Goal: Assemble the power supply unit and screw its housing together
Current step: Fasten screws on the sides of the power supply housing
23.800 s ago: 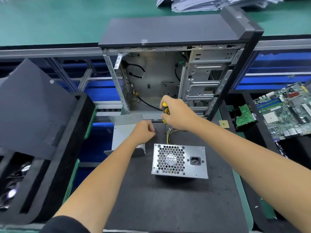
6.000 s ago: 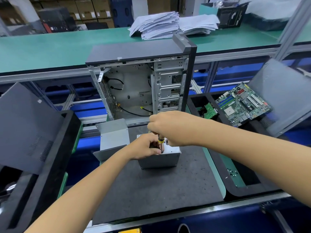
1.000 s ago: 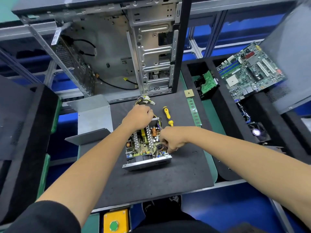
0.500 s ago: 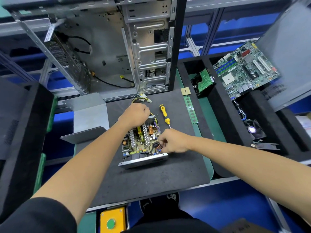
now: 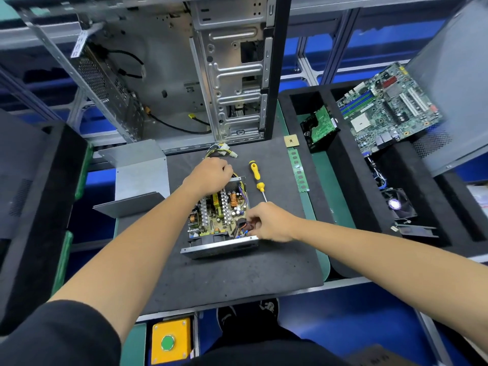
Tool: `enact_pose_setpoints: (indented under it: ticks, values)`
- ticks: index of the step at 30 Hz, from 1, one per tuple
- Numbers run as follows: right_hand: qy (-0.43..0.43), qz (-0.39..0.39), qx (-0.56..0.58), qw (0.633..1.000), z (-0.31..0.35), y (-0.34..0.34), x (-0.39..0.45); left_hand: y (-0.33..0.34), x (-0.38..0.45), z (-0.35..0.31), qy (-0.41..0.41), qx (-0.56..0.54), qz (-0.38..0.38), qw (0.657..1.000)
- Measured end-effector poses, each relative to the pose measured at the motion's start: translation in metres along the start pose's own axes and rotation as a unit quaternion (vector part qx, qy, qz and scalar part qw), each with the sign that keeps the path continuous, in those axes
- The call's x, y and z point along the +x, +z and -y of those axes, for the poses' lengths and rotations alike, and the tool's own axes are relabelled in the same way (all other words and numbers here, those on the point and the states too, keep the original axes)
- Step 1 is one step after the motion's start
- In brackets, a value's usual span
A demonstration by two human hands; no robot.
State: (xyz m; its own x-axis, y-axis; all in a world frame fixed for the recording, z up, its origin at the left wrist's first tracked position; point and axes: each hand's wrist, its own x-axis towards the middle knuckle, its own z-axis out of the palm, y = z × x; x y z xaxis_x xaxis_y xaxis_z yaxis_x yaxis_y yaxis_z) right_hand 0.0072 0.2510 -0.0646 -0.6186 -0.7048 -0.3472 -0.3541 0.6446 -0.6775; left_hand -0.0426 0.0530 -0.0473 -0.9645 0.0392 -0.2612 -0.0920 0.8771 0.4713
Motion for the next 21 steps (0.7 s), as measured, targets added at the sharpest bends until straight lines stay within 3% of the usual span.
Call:
enact_pose_setpoints:
  ticks: [5,12,21]
  values:
    - [-0.01,-0.04,-0.028,0.999,-0.0042,0.0062,-0.0034,0.0014,-0.0001,0.0002,-0.008,-0.011,-0.003,1.0]
    - [-0.056,-0.026,-0.127,0.99,-0.0035,0.0055,-0.0001,0.0013,-0.0003,-0.0028,-0.018,0.001,-0.006,1.0]
    - [-0.11,-0.028,-0.126,0.985,-0.0106,0.0061,-0.0052,0.0016,-0.0002,-0.0038,-0.022,0.007,-0.007,1.0]
